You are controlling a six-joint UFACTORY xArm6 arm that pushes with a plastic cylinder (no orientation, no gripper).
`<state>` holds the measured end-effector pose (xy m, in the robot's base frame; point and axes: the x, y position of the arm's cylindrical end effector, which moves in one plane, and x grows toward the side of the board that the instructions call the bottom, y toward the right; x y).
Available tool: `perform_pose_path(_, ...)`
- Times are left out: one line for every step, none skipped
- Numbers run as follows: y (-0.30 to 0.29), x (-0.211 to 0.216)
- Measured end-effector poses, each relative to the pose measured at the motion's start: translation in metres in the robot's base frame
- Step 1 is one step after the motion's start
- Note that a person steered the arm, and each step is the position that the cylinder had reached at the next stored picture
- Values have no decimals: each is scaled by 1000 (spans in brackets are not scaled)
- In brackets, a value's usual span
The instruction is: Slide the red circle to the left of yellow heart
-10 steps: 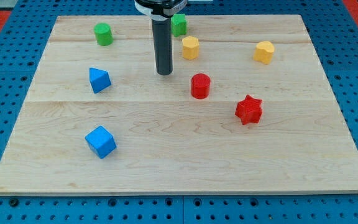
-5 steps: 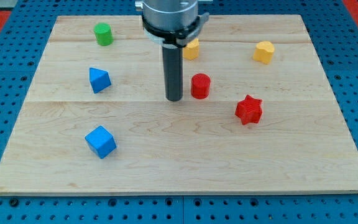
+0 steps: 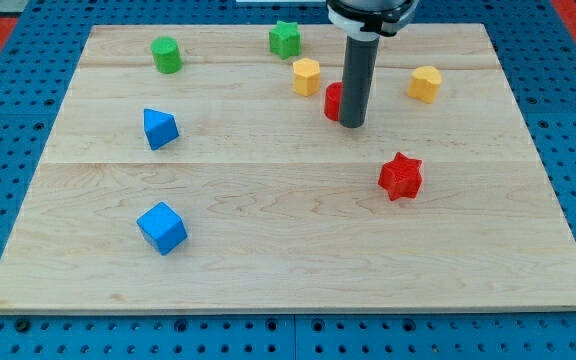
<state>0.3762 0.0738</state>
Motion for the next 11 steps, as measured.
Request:
perform_pose_path(0,3)
perform_pose_path(-13,3)
perform_pose_path(-29,2)
perform_pose_path(-21,1)
perform_pose_path(-11,-10)
perform_pose_path(-11,-18)
perform_pose_path(-20,-17)
perform_pose_path(-32,-17)
perform_pose_path(-30,-33)
perform_pose_path(-18,-47)
perform_pose_path(7,-48)
